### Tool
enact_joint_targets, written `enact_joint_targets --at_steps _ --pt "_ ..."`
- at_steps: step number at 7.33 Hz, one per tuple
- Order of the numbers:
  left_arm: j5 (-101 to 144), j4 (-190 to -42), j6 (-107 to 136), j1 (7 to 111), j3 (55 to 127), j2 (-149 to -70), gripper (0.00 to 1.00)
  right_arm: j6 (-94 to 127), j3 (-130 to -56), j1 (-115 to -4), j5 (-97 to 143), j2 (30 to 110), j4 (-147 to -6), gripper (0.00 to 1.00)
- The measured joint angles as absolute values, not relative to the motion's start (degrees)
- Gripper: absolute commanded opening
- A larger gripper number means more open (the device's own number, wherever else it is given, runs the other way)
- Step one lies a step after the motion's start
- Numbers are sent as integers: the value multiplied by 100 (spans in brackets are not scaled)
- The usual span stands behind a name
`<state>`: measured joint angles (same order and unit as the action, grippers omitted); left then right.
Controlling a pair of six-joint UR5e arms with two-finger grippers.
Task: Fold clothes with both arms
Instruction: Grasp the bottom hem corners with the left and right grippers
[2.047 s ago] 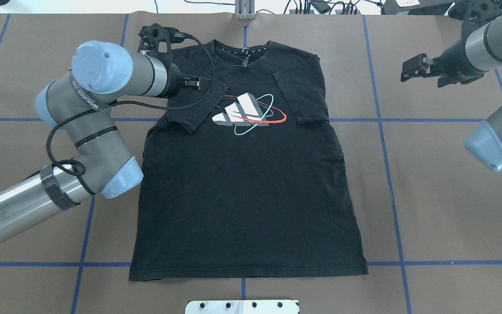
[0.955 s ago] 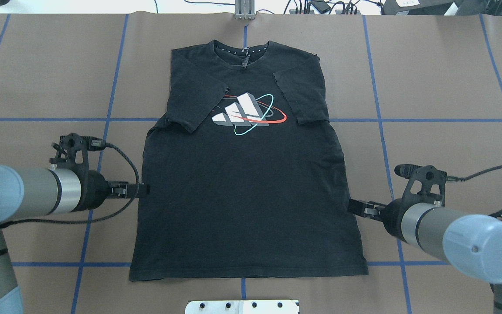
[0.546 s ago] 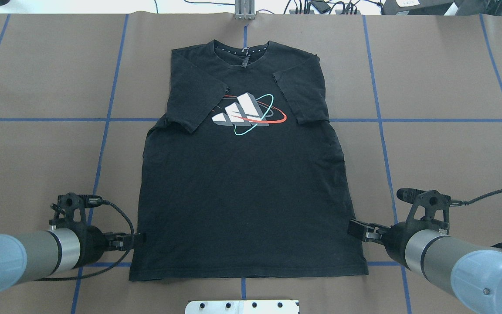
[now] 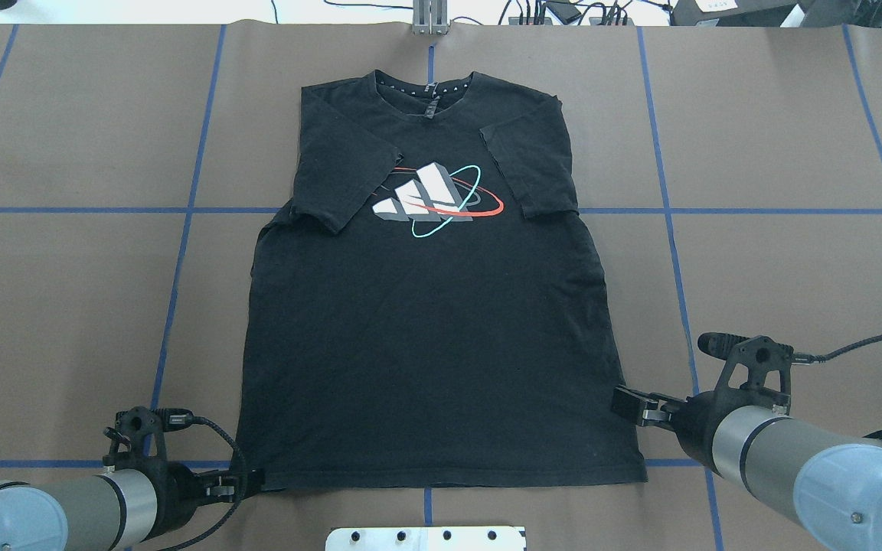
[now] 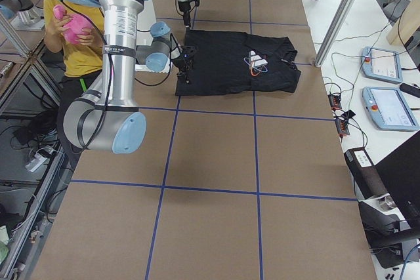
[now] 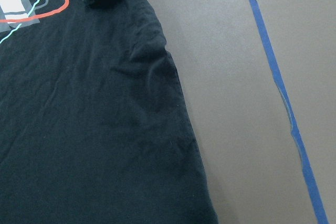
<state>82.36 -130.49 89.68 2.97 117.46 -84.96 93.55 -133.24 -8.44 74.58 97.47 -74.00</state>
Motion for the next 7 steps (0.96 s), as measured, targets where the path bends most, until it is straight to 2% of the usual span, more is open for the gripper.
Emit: enact_joint_targets --at_steps 2,4,6,7 --pt "8222 -13044 8996 251 11687 -8501 55 9356 -13324 -844 7454 9747 -7401 100" --pt "8226 -13043 9000 247 11632 -8522 25 9353 -13324 -844 7453 9747 -7400 100" --pt "8227 -13041 9000 246 11615 -8526 0 9355 -13324 -844 7453 9747 -7400 100" --pt "8225 -13039 9000 247 11613 -8511 0 9354 -13324 -844 7453 9750 -7400 100"
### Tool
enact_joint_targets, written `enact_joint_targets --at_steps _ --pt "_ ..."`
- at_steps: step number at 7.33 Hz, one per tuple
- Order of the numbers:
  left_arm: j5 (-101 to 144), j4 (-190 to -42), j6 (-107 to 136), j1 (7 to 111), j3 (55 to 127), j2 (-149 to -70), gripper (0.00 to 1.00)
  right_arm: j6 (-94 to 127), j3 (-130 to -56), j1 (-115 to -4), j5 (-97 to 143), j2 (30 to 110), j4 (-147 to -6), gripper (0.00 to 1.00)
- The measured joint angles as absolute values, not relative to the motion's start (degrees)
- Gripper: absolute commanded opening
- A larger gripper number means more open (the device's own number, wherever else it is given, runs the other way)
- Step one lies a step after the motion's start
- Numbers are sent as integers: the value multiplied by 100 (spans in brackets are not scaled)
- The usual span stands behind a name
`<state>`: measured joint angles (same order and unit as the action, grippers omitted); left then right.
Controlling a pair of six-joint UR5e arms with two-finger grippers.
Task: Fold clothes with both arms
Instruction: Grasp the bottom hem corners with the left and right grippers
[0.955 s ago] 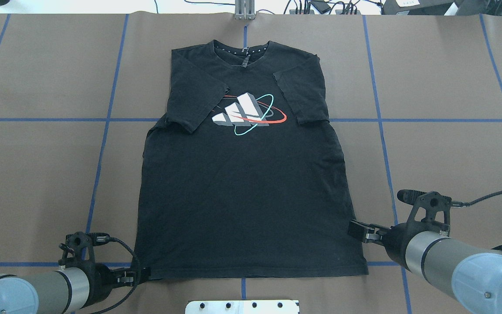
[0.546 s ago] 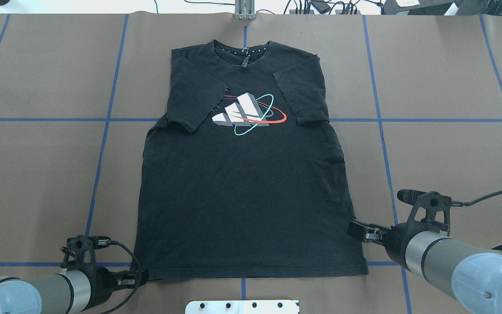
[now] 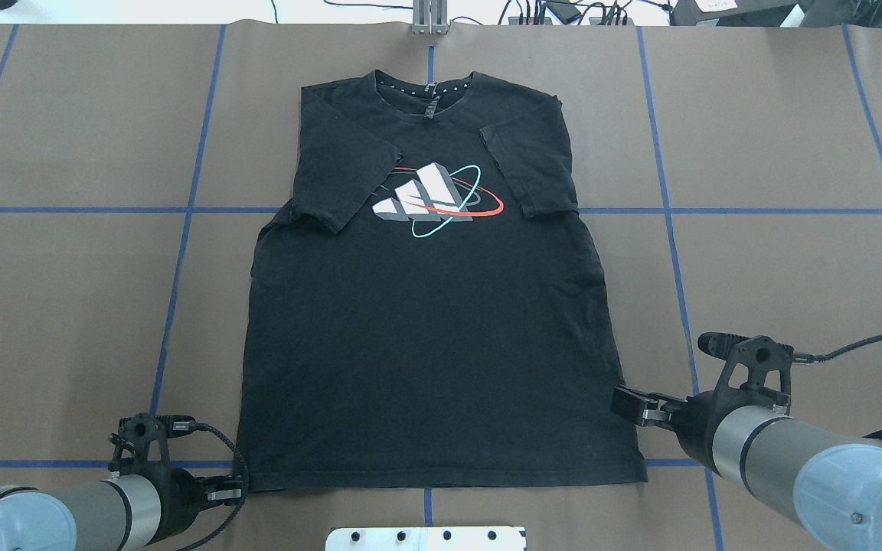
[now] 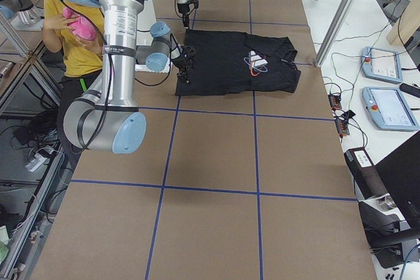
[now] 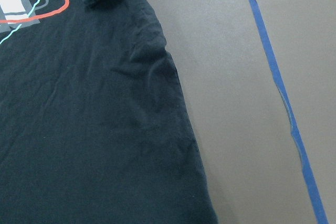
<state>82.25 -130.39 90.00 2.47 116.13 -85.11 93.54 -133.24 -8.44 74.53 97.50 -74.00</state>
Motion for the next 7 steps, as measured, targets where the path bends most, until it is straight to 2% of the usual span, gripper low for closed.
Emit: enact_joint_targets --at_steps 3,7 --pt "8220 -13043 9002 260 11652 -8486 0 9420 -13297 -776 7429 9755 -7400 100" --pt "8245 -13039 9009 266 11757 -8540 0 10101 -12979 94 6485 9734 -7409 97"
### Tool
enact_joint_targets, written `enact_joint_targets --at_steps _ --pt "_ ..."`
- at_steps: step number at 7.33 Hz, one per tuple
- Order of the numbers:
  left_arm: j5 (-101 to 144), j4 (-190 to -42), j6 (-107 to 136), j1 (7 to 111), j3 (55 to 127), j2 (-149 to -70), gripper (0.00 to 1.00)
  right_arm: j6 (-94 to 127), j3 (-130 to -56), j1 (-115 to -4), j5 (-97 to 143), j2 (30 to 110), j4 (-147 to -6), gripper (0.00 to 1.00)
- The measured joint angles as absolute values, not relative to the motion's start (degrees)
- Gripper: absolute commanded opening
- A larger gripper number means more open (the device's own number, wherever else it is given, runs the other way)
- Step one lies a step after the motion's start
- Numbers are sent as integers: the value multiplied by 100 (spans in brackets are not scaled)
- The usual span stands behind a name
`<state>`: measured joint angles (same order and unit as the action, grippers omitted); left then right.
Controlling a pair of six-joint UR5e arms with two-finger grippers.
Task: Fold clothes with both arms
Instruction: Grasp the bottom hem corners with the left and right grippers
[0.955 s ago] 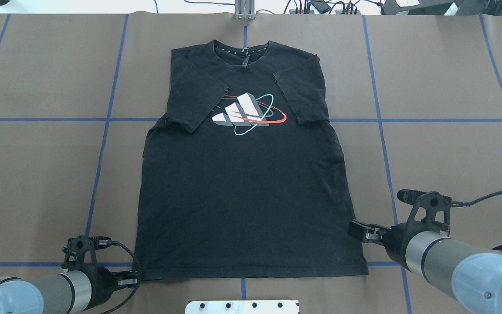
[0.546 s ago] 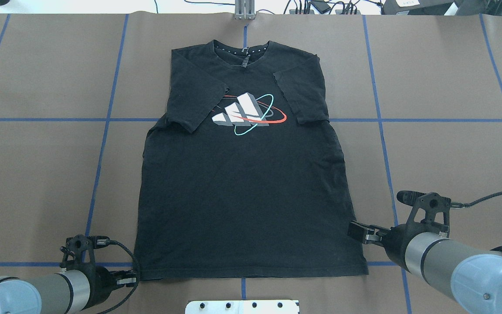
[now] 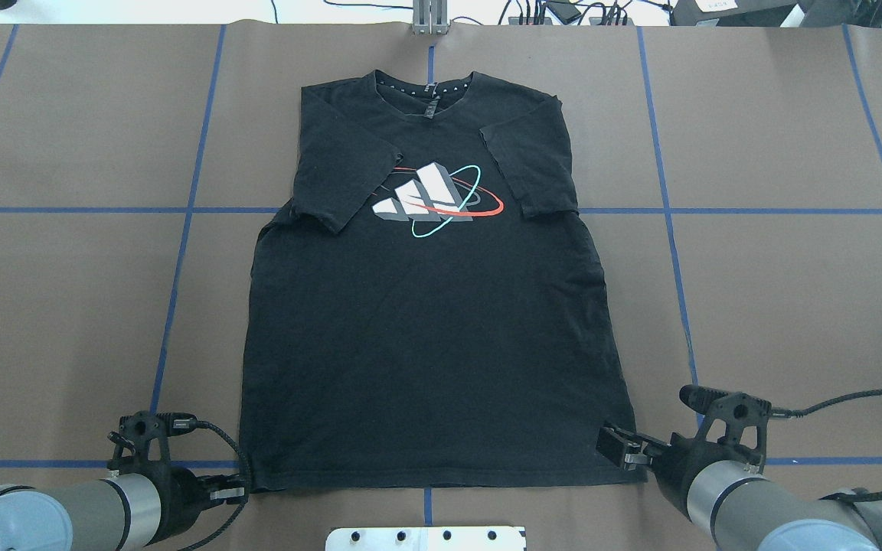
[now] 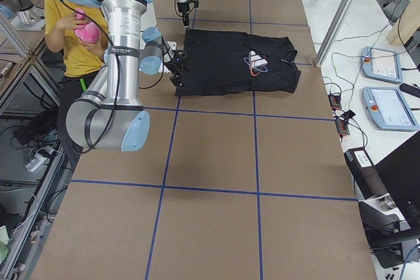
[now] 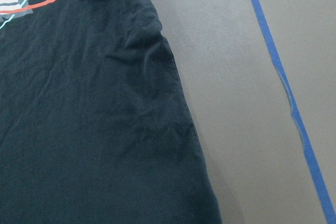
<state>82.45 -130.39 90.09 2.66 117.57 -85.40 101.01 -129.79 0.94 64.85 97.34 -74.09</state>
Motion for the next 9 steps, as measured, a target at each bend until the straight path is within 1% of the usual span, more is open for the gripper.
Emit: enact_joint_targets --at_steps 1,3,4,5,6,7,8,9 --pt "8259 -13038 9009 268 11847 -8538 0 10212 -12827 276 6296 9706 -7404 93" --pt "8285 -13037 9015 269 11932 -8537 0 10385 -12556 523 6073 9625 -7401 89" --pt "8294 -13037 9021 270 11940 -8542 0 10408 -12468 574 6008 9609 -7402 83" --pt "8301 -13040 9031 268 11942 -8547 0 10418 -12418 622 5931 9621 -7406 77" --pt "8304 -13042 9038 265 11942 -8550 0 10422 -12391 673 5829 9649 -7421 67" --pt "8305 -13043 9042 264 11941 -8551 0 10423 -12368 724 5763 9671 -7446 62" --pt "8305 -13045 9045 264 11942 -8551 0 10423 -12323 771 5735 9680 -7461 54" --pt "8306 -13048 9049 264 11943 -8552 0 10424 -12264 804 5715 9683 -7467 49"
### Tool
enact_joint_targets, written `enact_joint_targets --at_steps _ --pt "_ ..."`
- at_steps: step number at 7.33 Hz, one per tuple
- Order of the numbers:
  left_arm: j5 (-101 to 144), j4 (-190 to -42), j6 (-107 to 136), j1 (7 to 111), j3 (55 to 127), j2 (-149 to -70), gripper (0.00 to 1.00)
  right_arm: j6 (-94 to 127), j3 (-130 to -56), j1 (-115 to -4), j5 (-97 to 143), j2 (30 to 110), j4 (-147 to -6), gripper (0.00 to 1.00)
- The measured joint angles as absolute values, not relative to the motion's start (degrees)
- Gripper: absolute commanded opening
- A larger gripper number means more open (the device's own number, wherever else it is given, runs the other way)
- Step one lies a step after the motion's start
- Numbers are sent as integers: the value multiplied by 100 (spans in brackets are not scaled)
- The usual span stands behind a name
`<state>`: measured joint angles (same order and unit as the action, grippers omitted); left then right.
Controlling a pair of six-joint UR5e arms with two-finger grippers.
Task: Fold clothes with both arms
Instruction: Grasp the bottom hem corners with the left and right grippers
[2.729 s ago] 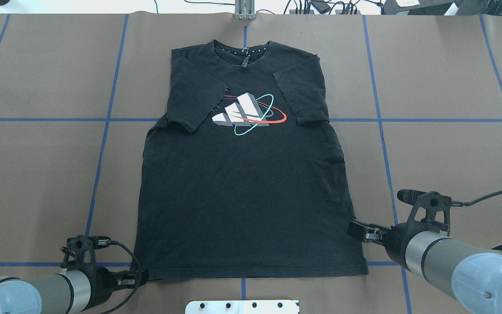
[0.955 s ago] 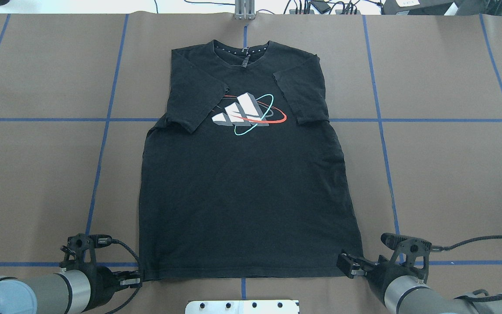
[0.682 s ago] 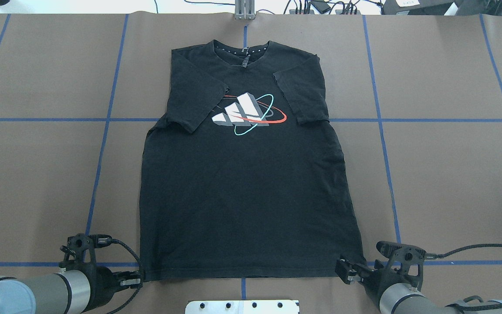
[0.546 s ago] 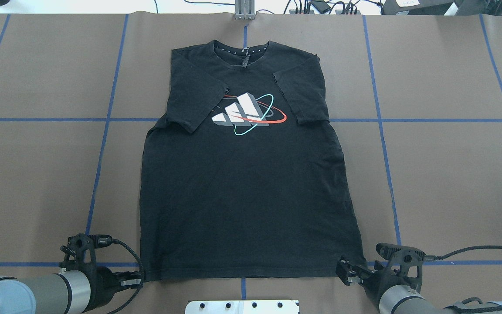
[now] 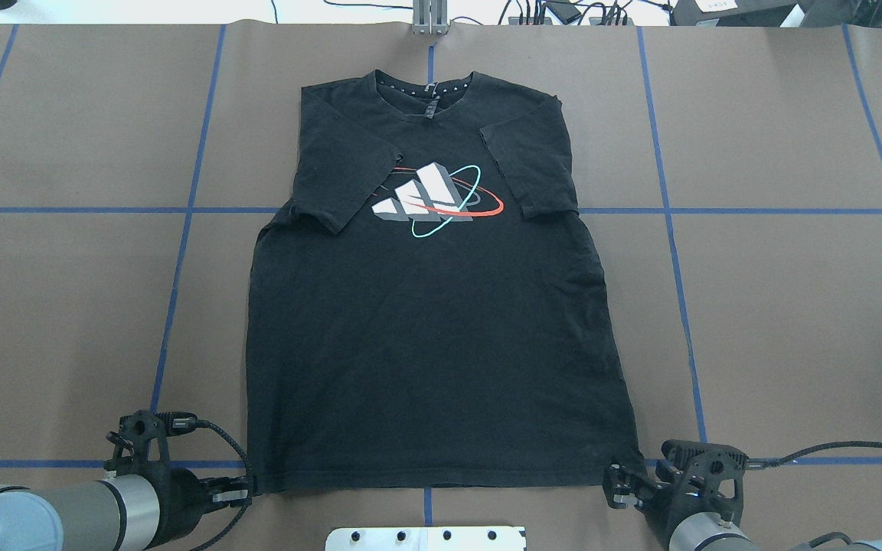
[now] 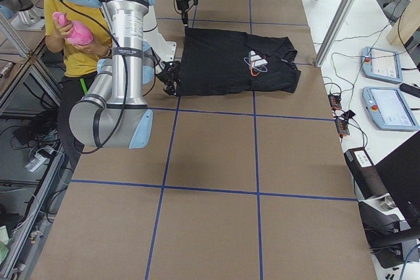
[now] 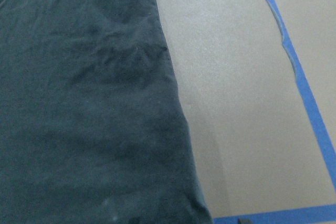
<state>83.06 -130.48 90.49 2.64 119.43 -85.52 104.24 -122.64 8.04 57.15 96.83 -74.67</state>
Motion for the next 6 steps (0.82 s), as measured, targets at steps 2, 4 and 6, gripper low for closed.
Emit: enact_joint_targets --at_steps 2,4,6 --pt "8306 -13051 9058 264 11944 -8552 0 10424 -12191 836 5665 9685 -7474 32" --pt "8306 -13052 9061 264 11944 -8552 0 10424 -12168 843 5634 9681 -7475 13" --pt "8306 -13052 9061 264 11944 -8552 0 10424 -12174 843 5626 9678 -7472 4"
